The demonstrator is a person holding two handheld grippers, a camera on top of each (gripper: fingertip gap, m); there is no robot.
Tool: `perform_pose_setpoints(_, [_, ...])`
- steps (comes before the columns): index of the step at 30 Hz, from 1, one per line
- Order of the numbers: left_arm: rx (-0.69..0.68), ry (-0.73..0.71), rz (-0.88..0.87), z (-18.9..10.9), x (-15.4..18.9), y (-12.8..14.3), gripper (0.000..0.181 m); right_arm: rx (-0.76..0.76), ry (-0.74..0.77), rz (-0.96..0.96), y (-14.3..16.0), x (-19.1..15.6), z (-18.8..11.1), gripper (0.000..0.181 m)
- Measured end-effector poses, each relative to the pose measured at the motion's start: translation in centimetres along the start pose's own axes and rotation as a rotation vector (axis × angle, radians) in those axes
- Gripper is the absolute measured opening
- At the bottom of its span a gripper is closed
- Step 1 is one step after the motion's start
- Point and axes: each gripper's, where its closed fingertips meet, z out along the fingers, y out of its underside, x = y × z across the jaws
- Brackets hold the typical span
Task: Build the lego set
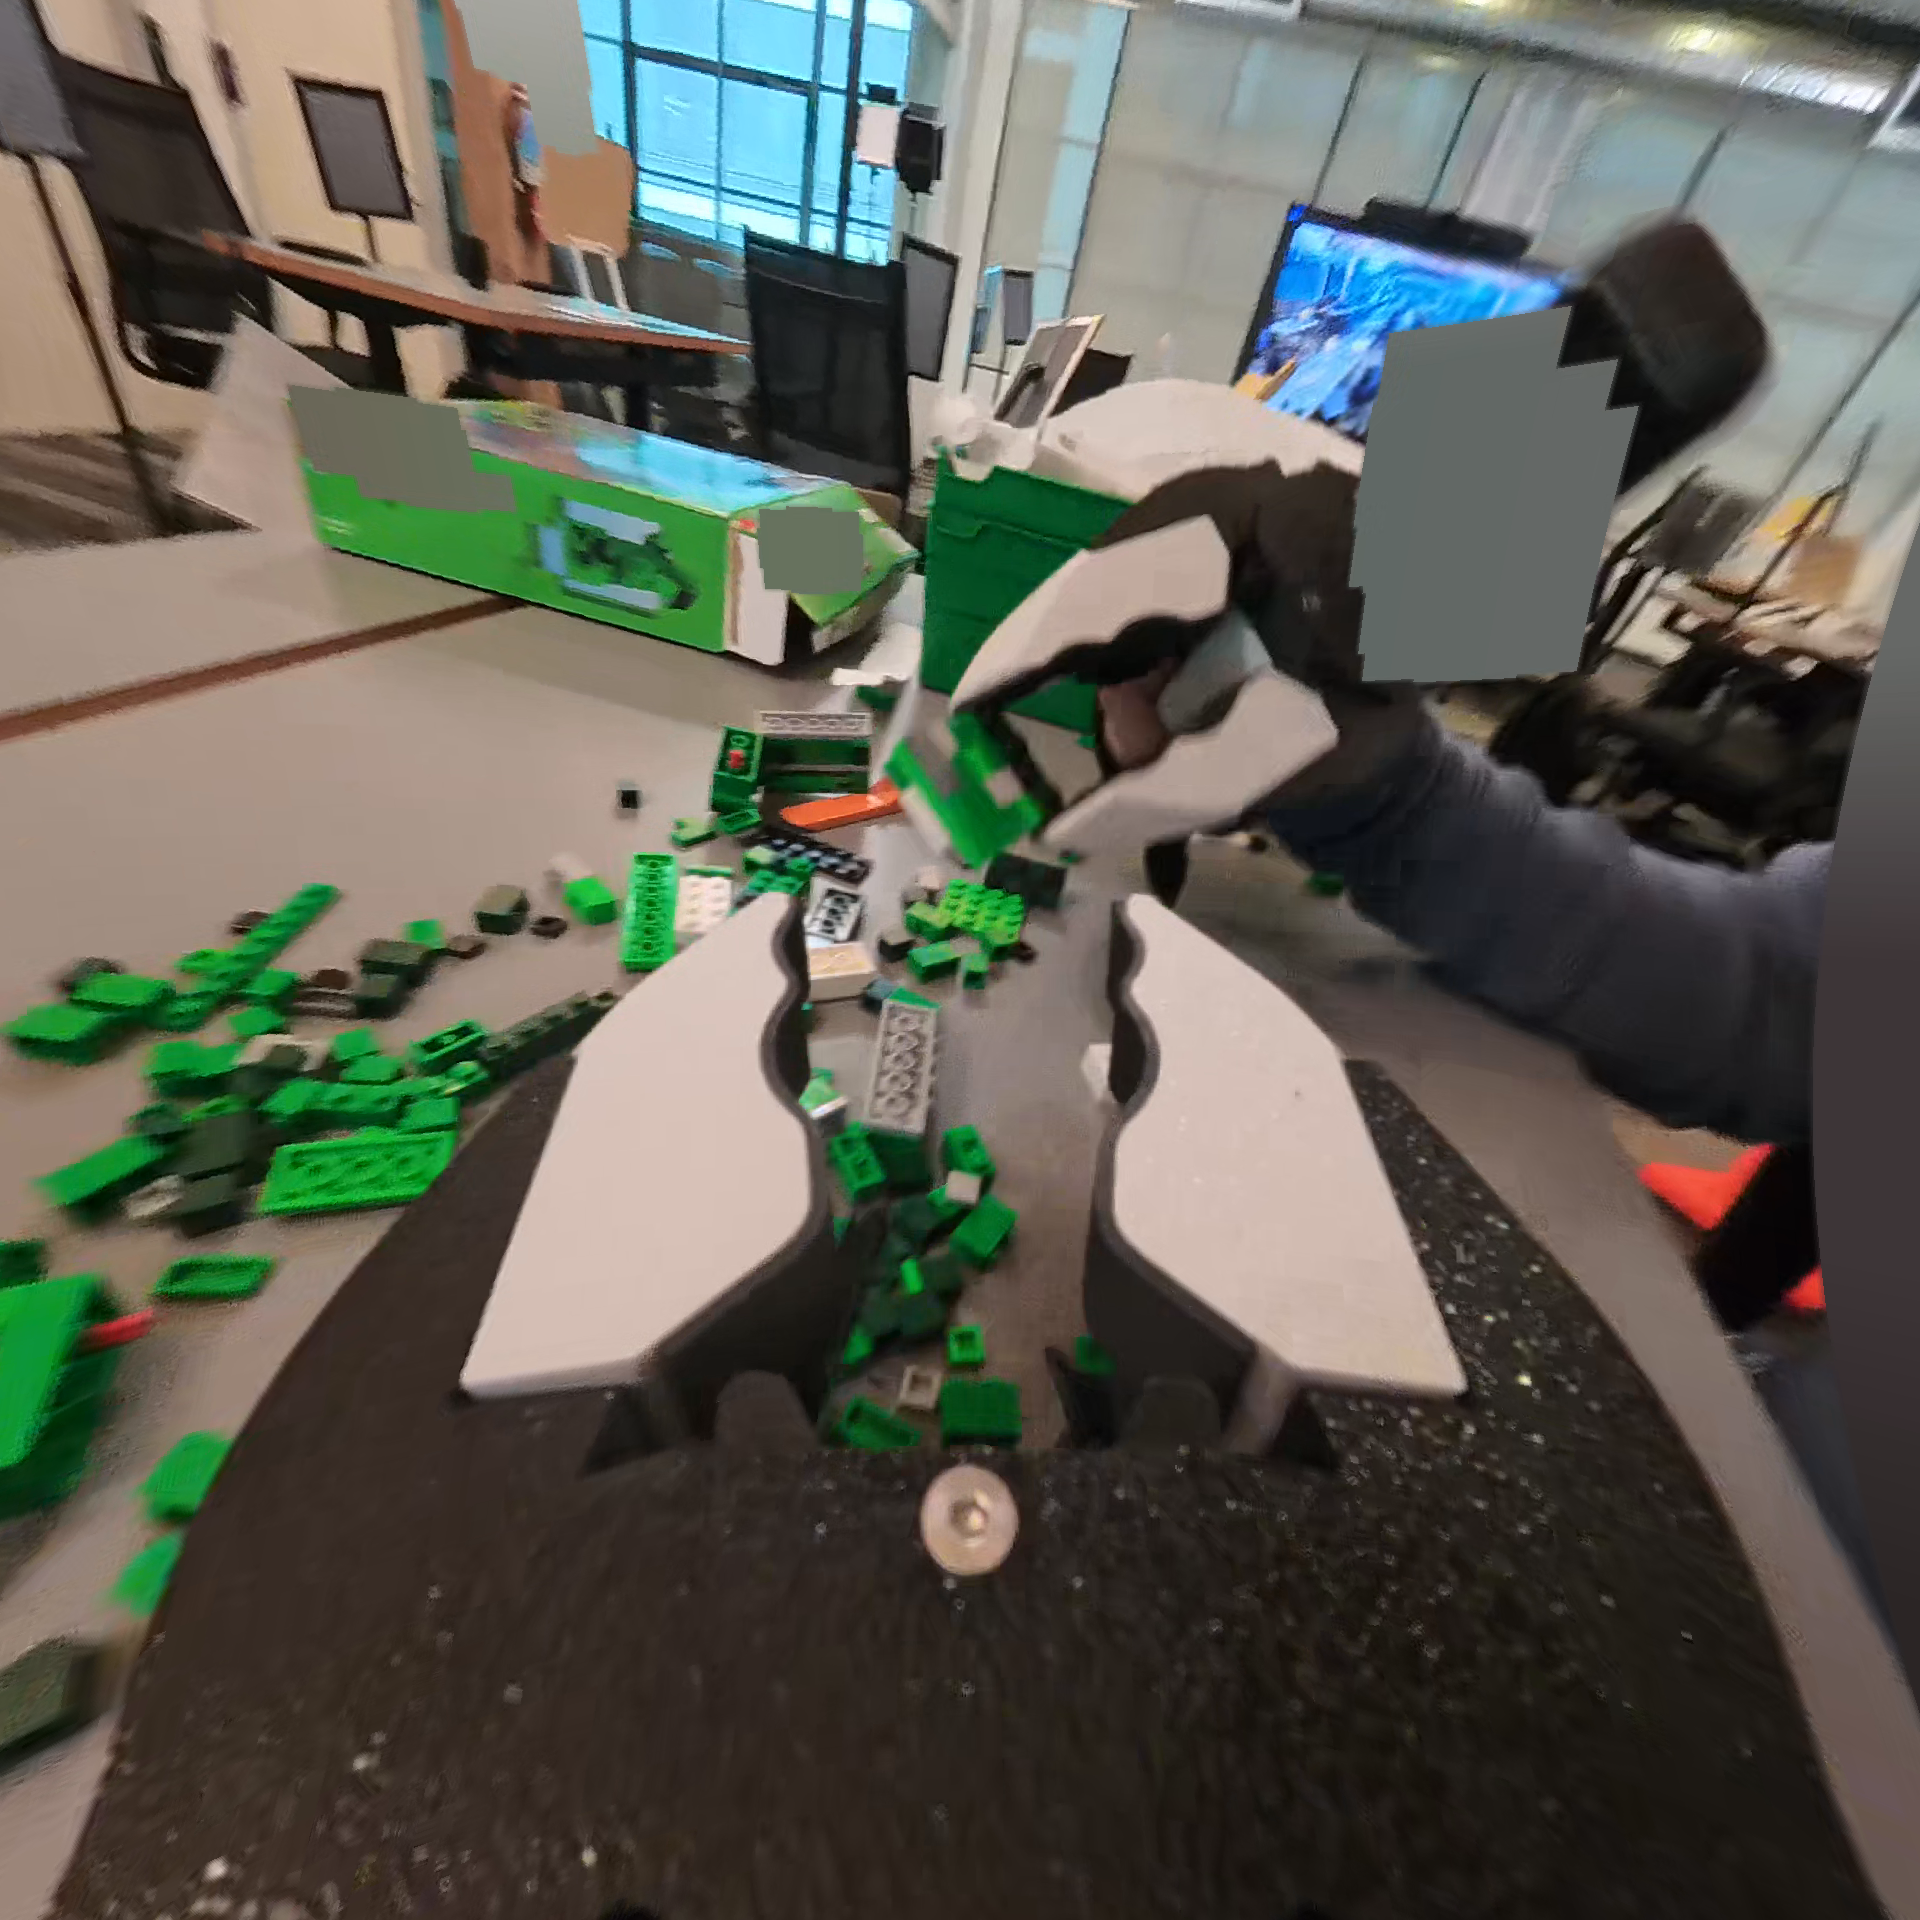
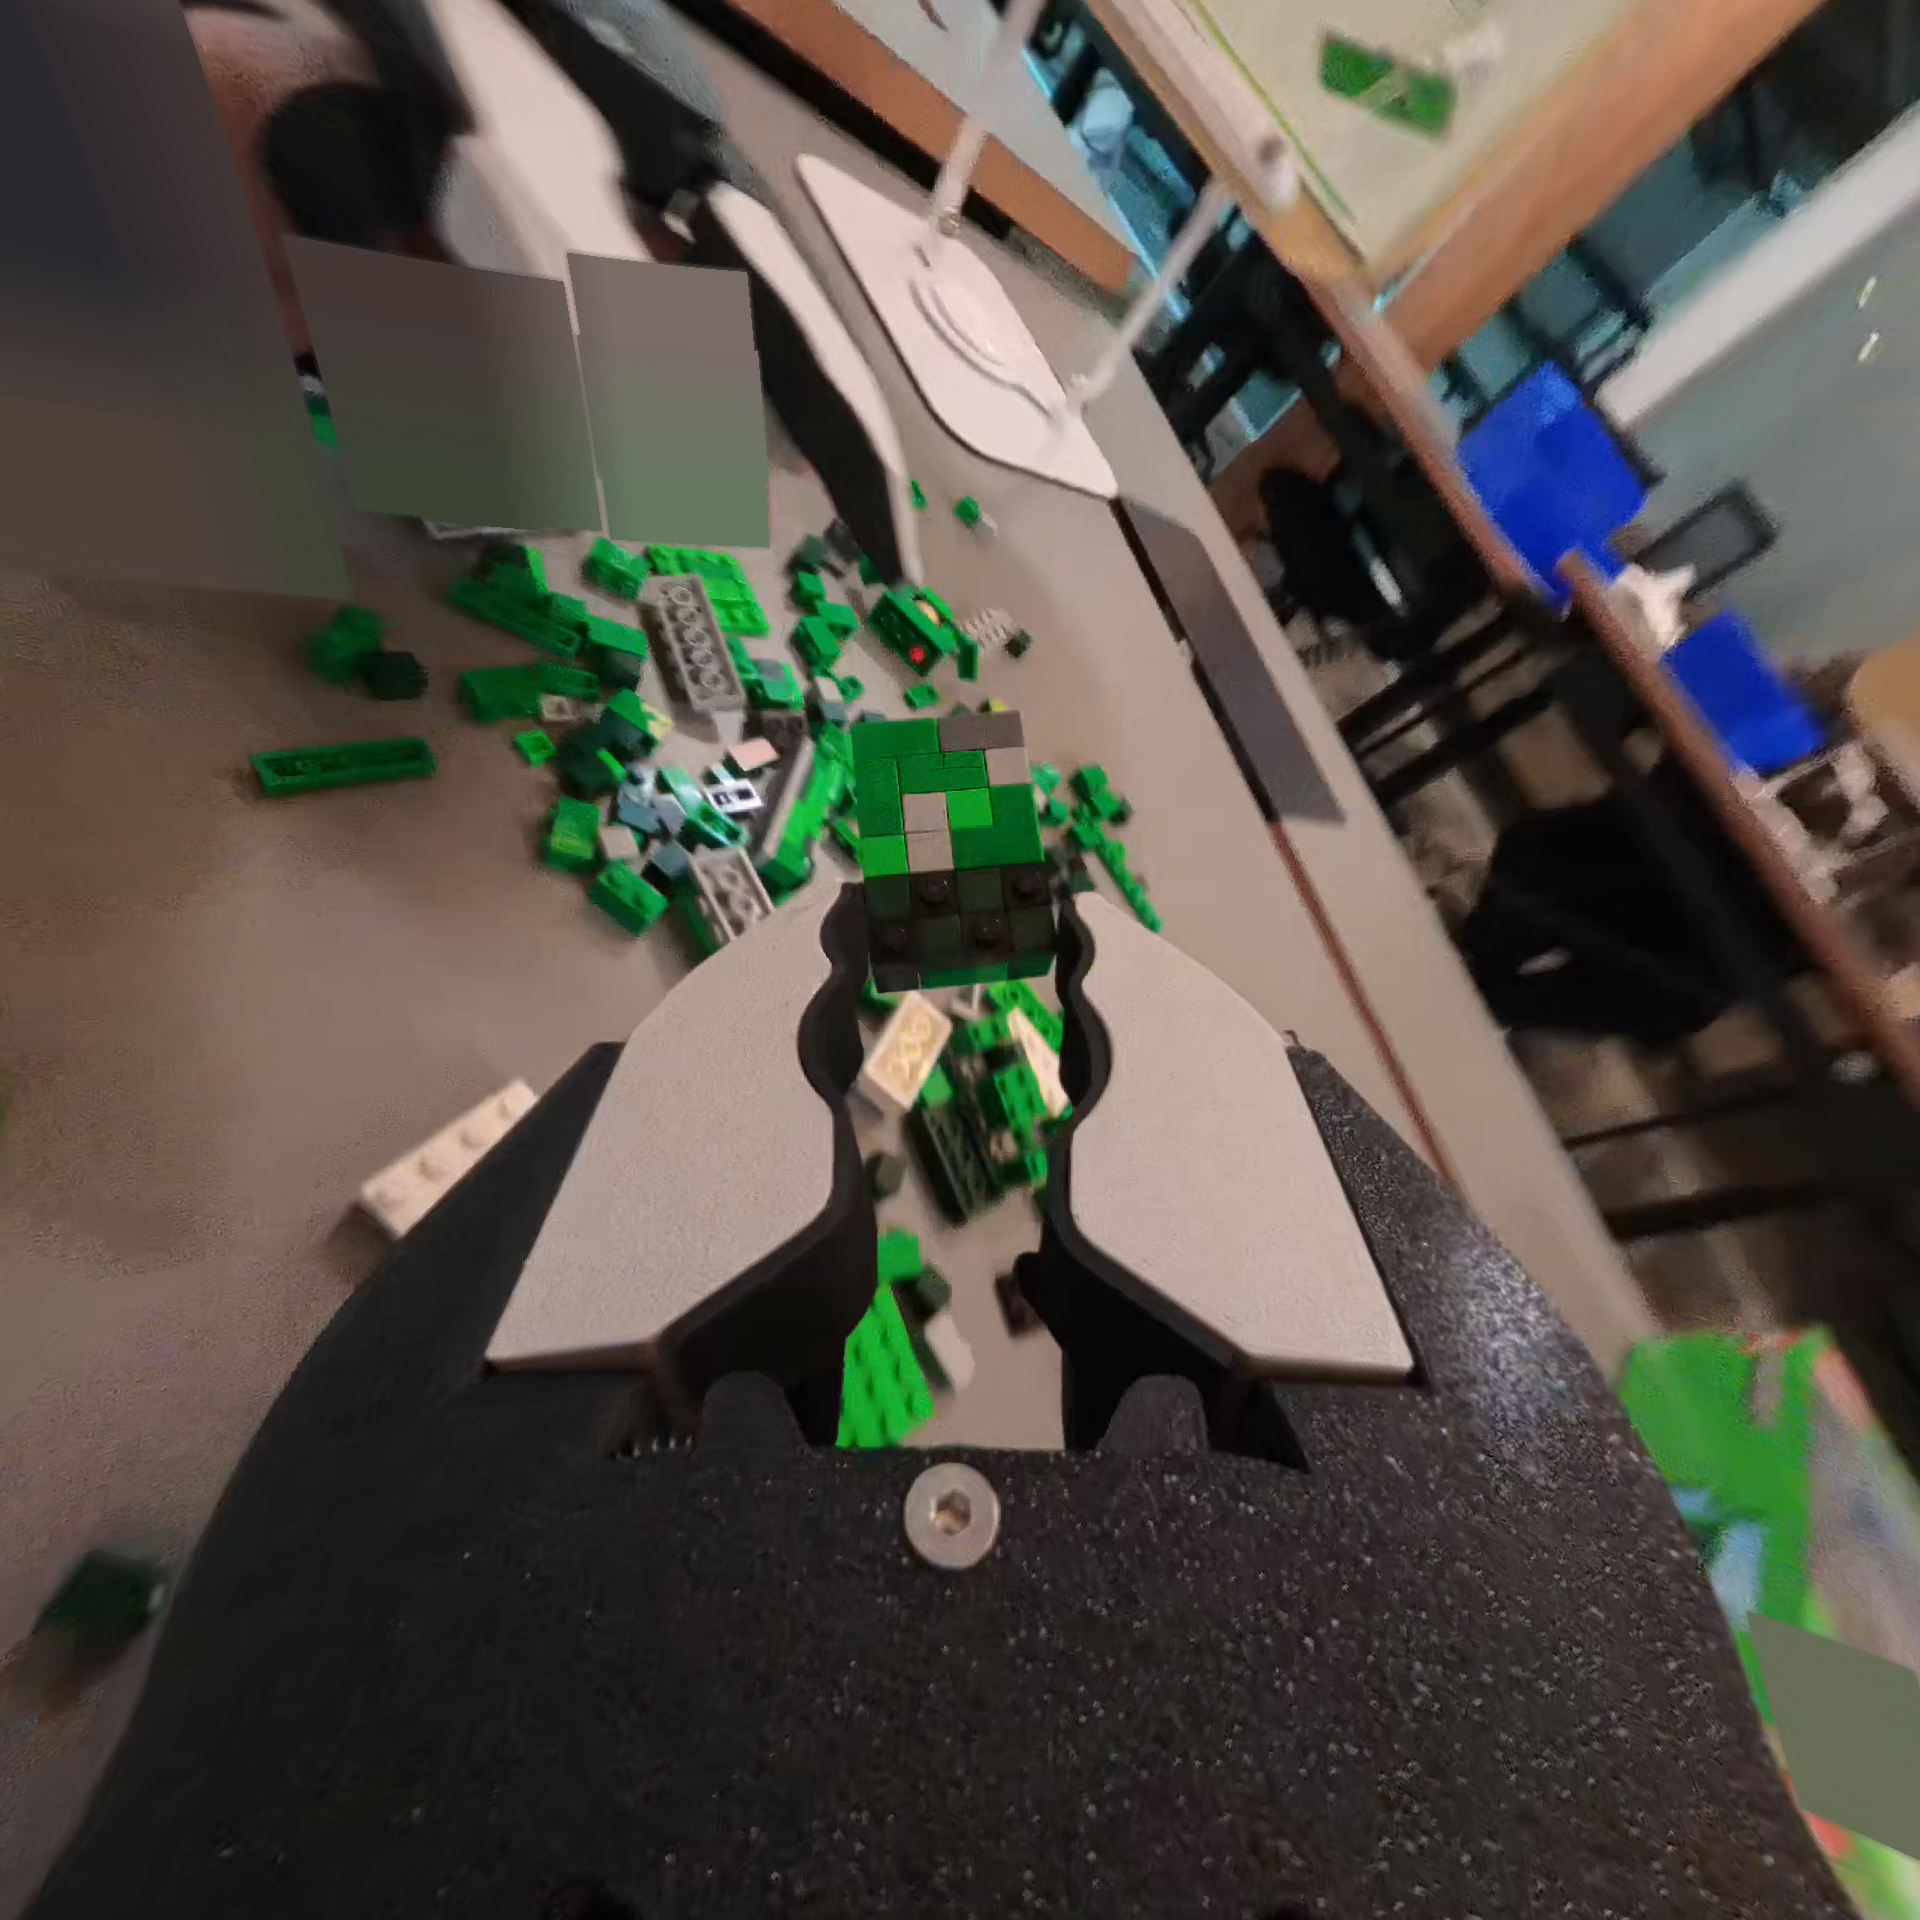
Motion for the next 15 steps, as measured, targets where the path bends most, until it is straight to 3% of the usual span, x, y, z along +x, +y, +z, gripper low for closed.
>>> perform_pose_setpoints(4, [-0.070,0.060,-0.096,0.9,0.3,1.2,0.056,0.006,0.060,-0.278,-2.4,-2.2,1.8,0.036])
perform_pose_setpoints(7, [-0.093,0.116,-0.118,0.7,1.1,1.6,0.026,0.032,0.108,-0.371,-3.7,-2.7,2.1,0.035])
perform_pose_setpoints(10, [-0.047,0.116,-0.128,0.1,1.2,1.0,0.018,0.011,0.185,-0.436,-3.6,-2.2,2.4,0.036])
perform_pose_setpoints(15, [-0.119,0.150,-0.114,0.2,2.1,1.9,0.018,-0.052,0.224,-0.510,-3.1,-2.3,3.2,0.063])
